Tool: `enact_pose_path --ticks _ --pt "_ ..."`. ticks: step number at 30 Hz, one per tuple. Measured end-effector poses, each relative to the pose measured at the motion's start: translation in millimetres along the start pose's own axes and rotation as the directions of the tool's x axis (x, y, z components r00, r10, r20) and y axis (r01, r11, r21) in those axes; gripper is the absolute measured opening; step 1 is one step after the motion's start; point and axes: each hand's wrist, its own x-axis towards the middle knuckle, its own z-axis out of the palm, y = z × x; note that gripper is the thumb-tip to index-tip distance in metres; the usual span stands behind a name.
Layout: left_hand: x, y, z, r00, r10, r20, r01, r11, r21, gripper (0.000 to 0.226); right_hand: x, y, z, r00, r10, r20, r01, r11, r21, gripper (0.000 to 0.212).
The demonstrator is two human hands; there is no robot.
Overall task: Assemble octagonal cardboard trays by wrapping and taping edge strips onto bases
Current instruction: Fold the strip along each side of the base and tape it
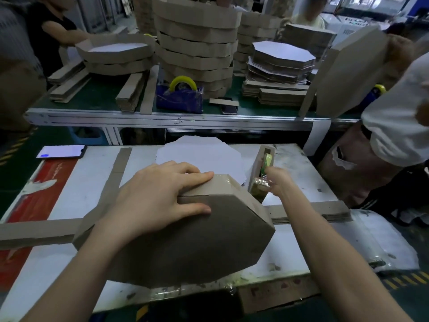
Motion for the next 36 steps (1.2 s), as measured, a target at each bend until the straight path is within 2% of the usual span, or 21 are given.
enact_pose_path --ticks 2,5,10,14,17,19,23,26,29,31,33,36 --pt "0.2 0.9 0.1 1.000 0.006 -0.008 -0.006 1.000 -0.006 0.077 15.5 11.6 0.5 0.996 0.077 -0.047 -0.080 0.994 -0.077 0.029" --pt "-2.9 -0.3 0.5 1.000 -0.007 -0.019 0.007 1.000 -0.022 0.072 32.9 21.7 4.5 0.992 0.101 -0.071 -0.111 0.982 -0.155 0.033" --pt "-4.8 -3.0 -1.2 0.999 -0.028 -0.018 0.028 0.999 -0.039 0.068 56.9 29.3 14.9 0.987 0.157 -0.040 -0.161 0.979 -0.126 0.036" --pt "-1.3 -5.2 -3.4 0.999 -0.038 -0.009 0.037 0.999 -0.036 0.069 64.0 28.6 21.4 0.985 0.162 -0.055 -0.164 0.986 -0.033 0.041" --pt "0.7 -6.6 -3.4 0.999 -0.044 -0.007 0.044 0.998 -0.042 0.069 61.0 30.6 20.8 0.993 0.114 0.038 -0.114 0.993 -0.018 0.046" --pt "0.6 -6.4 -2.9 0.999 -0.046 -0.014 0.045 0.998 -0.046 0.068 55.3 32.4 21.6 0.994 0.112 0.016 -0.113 0.992 0.058 0.046" --pt "0.6 -4.7 -2.2 0.999 -0.043 -0.020 0.042 0.998 -0.046 0.063 46.4 26.6 29.8 0.954 0.223 -0.201 -0.142 0.925 0.352 0.025" --pt "0.9 -3.6 -2.3 0.999 -0.044 -0.018 0.043 0.998 -0.039 0.065 41.6 29.7 33.2 0.946 0.245 -0.213 -0.108 0.855 0.507 0.023" --pt "0.9 -3.3 -2.2 0.999 -0.042 -0.018 0.042 0.999 -0.034 0.065 34.2 48.5 38.8 0.961 0.197 -0.196 -0.029 0.773 0.634 0.019" --pt "0.3 -3.1 -1.7 0.999 -0.035 -0.019 0.035 0.999 -0.030 0.065 30.7 68.3 38.2 0.970 0.145 -0.195 -0.003 0.809 0.588 0.021" --pt "-0.1 -3.1 -1.4 0.999 -0.030 -0.021 0.029 0.999 -0.028 0.066 29.3 86.3 34.9 0.975 0.084 -0.206 0.008 0.912 0.410 0.021" --pt "-0.4 -3.8 -1.3 0.999 -0.035 -0.025 0.035 0.999 -0.022 0.067 26.3 98.7 32.3 0.976 -0.040 -0.213 0.092 0.965 0.244 0.021"
